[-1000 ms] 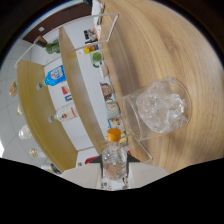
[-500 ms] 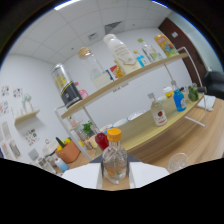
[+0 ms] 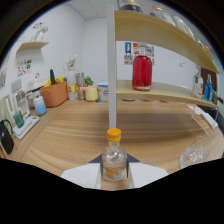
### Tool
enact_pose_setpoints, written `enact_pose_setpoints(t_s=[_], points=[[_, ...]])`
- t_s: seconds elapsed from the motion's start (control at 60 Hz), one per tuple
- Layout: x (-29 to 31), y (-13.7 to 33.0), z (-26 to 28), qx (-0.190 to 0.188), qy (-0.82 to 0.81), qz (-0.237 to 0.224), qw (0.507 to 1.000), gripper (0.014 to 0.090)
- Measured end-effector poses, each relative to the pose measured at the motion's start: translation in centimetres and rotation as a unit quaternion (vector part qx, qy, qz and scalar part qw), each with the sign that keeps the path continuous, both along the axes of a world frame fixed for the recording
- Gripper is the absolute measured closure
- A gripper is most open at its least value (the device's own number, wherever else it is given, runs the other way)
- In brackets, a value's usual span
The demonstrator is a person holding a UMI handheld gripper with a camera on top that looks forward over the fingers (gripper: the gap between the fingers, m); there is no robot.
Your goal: Make me a cup of Mount Fuji.
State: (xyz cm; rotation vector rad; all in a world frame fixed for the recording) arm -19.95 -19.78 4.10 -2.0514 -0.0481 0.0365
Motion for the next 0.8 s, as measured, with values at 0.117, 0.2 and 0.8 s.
enact_pose_setpoints(t_s=[0.117,0.2,0.8], points=[[-0.1,0.1,-1.0,-0.017,0.004,-0.005,1.0,0.0694],[-0.6,0.0,-1.8,-0.041,-0.005,0.003,0.999,0.0693],[-0.7,-2.7,-2.8,-0.076,0.033,0.009,0.997,0.0326]])
